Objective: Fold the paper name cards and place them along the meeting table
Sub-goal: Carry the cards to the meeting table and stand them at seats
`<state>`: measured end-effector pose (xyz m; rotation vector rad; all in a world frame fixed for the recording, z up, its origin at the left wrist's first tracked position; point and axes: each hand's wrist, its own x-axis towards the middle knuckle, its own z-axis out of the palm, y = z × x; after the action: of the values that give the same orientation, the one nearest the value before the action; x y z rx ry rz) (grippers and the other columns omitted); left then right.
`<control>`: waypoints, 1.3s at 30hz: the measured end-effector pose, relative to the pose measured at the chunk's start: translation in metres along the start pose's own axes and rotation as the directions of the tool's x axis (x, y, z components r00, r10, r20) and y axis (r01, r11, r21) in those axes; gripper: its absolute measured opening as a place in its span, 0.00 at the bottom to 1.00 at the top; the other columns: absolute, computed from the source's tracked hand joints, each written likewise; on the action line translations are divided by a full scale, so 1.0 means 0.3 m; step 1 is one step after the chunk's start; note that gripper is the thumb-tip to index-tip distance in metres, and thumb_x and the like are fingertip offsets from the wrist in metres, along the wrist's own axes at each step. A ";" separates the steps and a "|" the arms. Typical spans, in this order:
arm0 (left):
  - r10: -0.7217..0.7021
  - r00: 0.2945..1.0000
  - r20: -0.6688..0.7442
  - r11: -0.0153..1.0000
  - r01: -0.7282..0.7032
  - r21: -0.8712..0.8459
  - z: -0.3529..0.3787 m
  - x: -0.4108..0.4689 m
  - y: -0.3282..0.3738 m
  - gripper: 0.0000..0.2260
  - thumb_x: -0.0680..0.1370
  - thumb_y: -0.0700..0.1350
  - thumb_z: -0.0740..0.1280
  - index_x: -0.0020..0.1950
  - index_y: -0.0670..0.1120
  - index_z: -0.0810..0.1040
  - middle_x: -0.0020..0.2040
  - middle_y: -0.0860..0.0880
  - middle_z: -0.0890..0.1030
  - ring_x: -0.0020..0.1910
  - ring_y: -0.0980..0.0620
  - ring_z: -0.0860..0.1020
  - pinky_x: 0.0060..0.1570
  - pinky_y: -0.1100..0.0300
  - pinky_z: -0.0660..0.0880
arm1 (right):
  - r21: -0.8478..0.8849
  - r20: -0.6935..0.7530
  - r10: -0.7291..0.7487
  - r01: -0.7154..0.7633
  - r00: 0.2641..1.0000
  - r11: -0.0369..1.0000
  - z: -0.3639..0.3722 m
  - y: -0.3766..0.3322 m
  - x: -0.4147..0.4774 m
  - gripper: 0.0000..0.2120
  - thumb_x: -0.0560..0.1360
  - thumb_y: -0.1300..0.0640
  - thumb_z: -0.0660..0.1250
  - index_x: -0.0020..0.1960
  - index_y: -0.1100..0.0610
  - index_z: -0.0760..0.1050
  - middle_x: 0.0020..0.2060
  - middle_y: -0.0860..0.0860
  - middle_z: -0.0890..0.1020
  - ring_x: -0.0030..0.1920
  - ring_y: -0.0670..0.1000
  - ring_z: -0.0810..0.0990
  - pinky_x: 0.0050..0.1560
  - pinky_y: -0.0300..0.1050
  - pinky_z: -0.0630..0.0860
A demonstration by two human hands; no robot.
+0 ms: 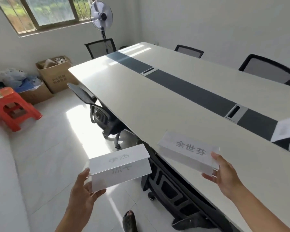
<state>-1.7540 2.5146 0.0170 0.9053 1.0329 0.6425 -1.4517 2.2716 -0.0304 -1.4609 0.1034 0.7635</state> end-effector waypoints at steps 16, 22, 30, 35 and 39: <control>-0.237 0.896 0.376 0.956 0.147 0.253 0.418 0.734 0.203 0.09 0.78 0.48 0.61 0.55 0.46 0.75 0.35 0.45 0.82 0.44 0.43 0.76 0.45 0.47 0.72 | 0.277 -0.412 0.237 -0.127 0.880 0.952 0.064 -0.082 0.273 0.09 0.72 0.58 0.72 0.47 0.56 0.72 0.43 0.57 0.80 0.39 0.57 0.79 0.43 0.51 0.78; -0.283 0.894 0.346 0.932 0.172 0.318 0.592 0.811 0.193 0.06 0.78 0.48 0.62 0.50 0.46 0.73 0.30 0.49 0.82 0.46 0.42 0.75 0.44 0.47 0.73 | -0.020 -0.437 0.037 -0.051 0.899 0.998 -0.059 -0.177 0.465 0.13 0.71 0.66 0.72 0.51 0.54 0.77 0.48 0.53 0.83 0.45 0.55 0.82 0.47 0.51 0.78; -0.313 0.904 0.290 0.898 0.182 0.401 0.751 0.896 0.176 0.07 0.78 0.47 0.61 0.43 0.46 0.75 0.35 0.42 0.81 0.42 0.43 0.75 0.46 0.46 0.72 | -0.270 -0.425 -0.097 -0.024 0.900 0.963 -0.180 -0.190 0.719 0.19 0.67 0.71 0.74 0.54 0.59 0.75 0.46 0.55 0.82 0.43 0.53 0.80 0.43 0.41 0.75; -0.339 0.906 0.254 0.875 0.204 0.439 0.829 0.935 0.158 0.06 0.78 0.47 0.61 0.44 0.47 0.75 0.37 0.40 0.79 0.42 0.42 0.74 0.45 0.47 0.72 | -0.604 -0.418 -0.180 -0.124 0.890 0.787 -0.283 -0.170 0.828 0.21 0.64 0.64 0.77 0.54 0.54 0.76 0.50 0.53 0.82 0.46 0.55 0.78 0.47 0.44 0.71; -0.340 0.896 0.286 0.867 0.181 0.464 0.901 0.962 0.144 0.07 0.79 0.45 0.59 0.44 0.47 0.74 0.32 0.44 0.81 0.40 0.43 0.73 0.44 0.48 0.71 | -0.789 -0.396 -0.197 -0.222 0.897 0.573 -0.335 -0.193 0.898 0.18 0.67 0.58 0.74 0.55 0.51 0.75 0.52 0.50 0.82 0.50 0.57 0.79 0.45 0.46 0.72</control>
<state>-1.3943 2.6817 -0.0121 1.1844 0.9530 -0.0005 -1.1774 2.2924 -0.1323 -2.5553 0.1106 0.4585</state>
